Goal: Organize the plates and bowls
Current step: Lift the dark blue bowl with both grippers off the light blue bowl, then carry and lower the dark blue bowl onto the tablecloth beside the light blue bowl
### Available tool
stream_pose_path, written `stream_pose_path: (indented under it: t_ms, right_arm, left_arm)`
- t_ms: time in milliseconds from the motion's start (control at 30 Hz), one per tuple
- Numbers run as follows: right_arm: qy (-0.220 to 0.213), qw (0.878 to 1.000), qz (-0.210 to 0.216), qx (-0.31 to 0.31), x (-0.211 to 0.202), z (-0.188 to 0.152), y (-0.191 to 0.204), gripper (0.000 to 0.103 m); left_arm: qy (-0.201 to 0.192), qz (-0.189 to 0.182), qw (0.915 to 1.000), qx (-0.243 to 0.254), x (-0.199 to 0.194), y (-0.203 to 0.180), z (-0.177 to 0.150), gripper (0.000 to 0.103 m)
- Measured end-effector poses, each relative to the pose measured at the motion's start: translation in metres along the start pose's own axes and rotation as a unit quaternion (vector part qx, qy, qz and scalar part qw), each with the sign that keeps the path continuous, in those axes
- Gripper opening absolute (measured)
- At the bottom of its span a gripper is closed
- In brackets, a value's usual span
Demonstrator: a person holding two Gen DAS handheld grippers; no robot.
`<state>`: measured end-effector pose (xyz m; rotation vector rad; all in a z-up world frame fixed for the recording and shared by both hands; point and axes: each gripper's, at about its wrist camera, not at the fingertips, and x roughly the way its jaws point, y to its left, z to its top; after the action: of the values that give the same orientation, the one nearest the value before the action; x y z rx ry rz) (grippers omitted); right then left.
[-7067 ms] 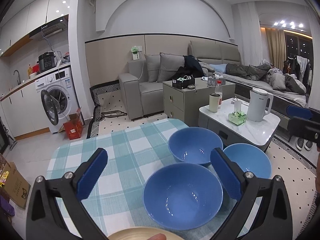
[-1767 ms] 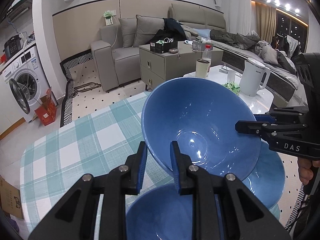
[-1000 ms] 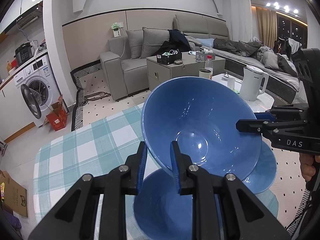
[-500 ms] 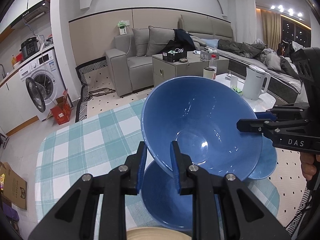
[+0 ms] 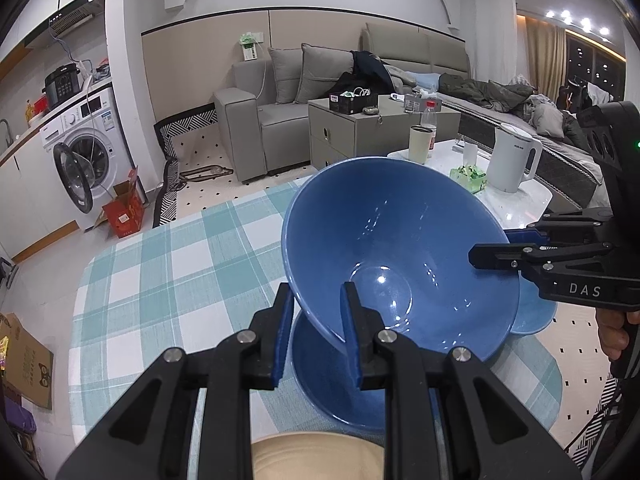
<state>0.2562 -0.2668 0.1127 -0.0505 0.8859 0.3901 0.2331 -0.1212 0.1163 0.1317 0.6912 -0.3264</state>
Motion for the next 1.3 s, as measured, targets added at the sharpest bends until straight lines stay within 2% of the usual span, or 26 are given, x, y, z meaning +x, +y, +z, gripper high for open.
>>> stream_pose_path:
  t_ms: [633,1000,1300]
  right_arm:
    - [0.046,0.999,0.005,-0.009,0.029,-0.026,0.01,0.023]
    - [0.065,0.997,-0.015,-0.029,0.047,-0.038,0.017,0.023]
    - [0.071,0.996,-0.027,-0.042,0.056,-0.043,0.021,0.024]
  left_arm:
    - [0.037,0.0,0.9993,-0.008,0.02,0.002,-0.024,0.022]
    - [0.068,-0.001,0.9976,-0.016,0.042,0.004,-0.044,0.022]
    - [0.074,0.002,0.997,-0.02,0.049,0.007,-0.05,0.022]
